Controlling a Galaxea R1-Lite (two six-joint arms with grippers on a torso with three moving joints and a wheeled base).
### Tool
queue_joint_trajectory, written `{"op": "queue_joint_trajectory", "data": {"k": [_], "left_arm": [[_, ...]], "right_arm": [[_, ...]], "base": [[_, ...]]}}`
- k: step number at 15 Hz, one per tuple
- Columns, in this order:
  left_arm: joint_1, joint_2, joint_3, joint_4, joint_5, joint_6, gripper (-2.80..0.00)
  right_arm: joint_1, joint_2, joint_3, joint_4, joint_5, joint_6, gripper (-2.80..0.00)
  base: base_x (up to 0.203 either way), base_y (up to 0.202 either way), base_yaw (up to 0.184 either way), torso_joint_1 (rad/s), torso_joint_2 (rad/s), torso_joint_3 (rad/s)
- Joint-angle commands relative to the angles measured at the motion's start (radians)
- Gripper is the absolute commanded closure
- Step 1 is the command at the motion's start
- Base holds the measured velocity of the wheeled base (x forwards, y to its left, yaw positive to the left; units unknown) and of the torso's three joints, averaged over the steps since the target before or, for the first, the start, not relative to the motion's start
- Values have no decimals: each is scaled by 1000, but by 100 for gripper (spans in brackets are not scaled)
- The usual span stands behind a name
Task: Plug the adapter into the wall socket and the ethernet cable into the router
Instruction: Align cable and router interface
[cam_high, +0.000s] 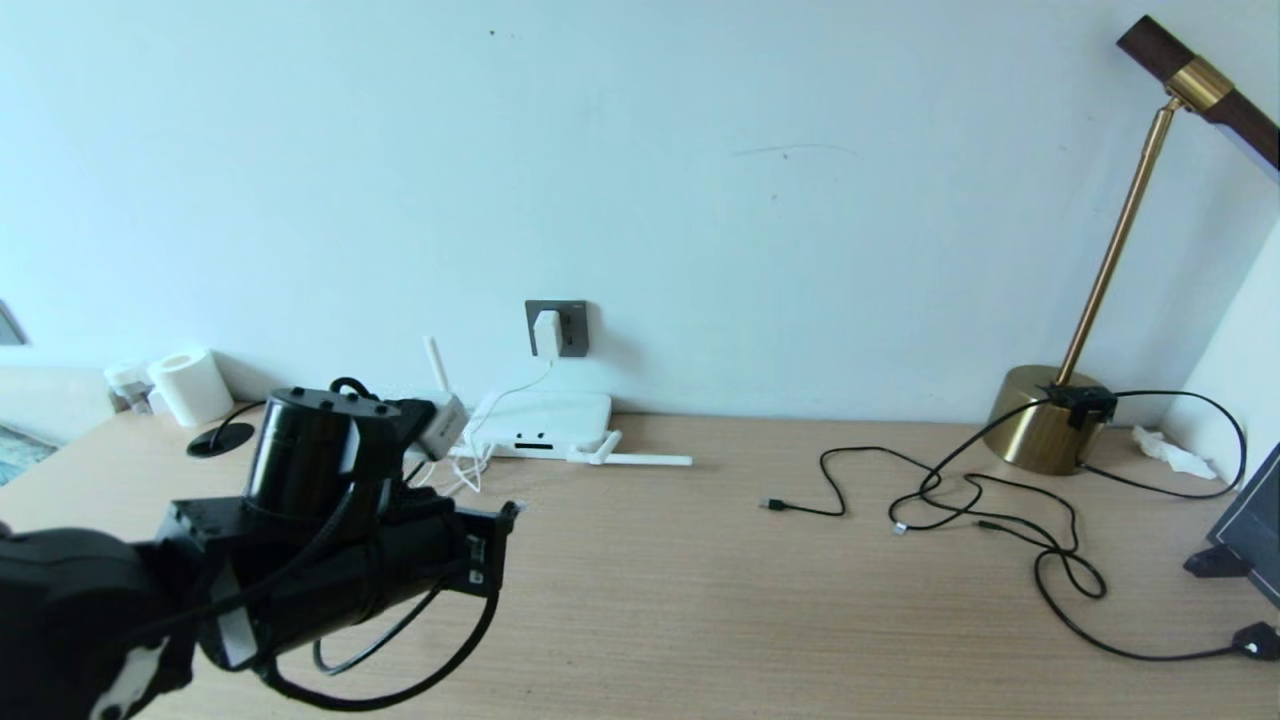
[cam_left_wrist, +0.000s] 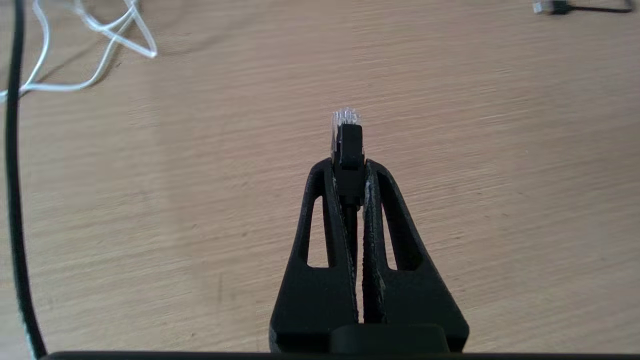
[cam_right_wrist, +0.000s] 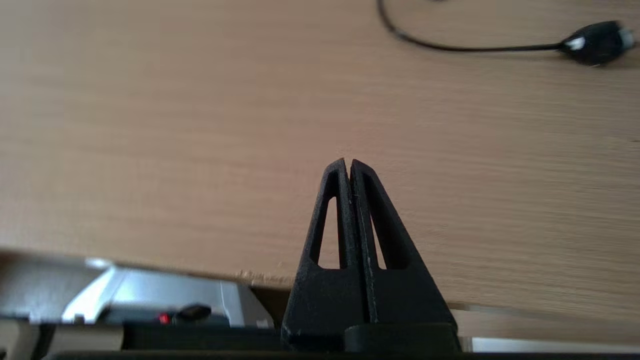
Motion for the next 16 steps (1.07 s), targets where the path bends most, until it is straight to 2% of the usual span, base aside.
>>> {"op": "queue_joint_trajectory", "data": {"k": [1,2,4,5,7,9,10,12,14,16], "left_arm": [[-8,8,21,-7,10,-10,0],[-12,30,28,-41,12,-10,0],[-16,101,65,-200,51,-5,0],[-16,134,86,-250,74,-2,0],[-17,180,116,-315,104,7,0],[-17,178,88,-317,101,6,0],[-17,174,81,-315,97,5,0],[-18,179,84,-315,94,-1,0],[-18,173,82,-316,94,-34,0],[-17,184,61,-315,92,-40,0]], "right_arm": [[-17,14,11,2,4,-15,0],[-59,36,12,2,5,-37,0],[-189,41,16,2,23,-92,0],[-213,11,21,-3,41,-124,0],[-221,3,64,-116,95,-147,0],[-205,3,75,-141,106,-161,0],[-176,1,74,-139,106,-151,0],[-167,-54,76,-143,96,-106,0],[-149,-175,77,-150,59,-64,0],[-140,-279,78,-153,45,-61,0]], "base": [[0,0,0,0,0,0],[0,0,0,0,0,0],[0,0,0,0,0,0],[0,0,0,0,0,0],[0,0,0,0,0,0],[0,0,0,0,0,0],[0,0,0,0,0,0],[0,0,0,0,0,0],[0,0,0,0,0,0],[0,0,0,0,0,0]]}}
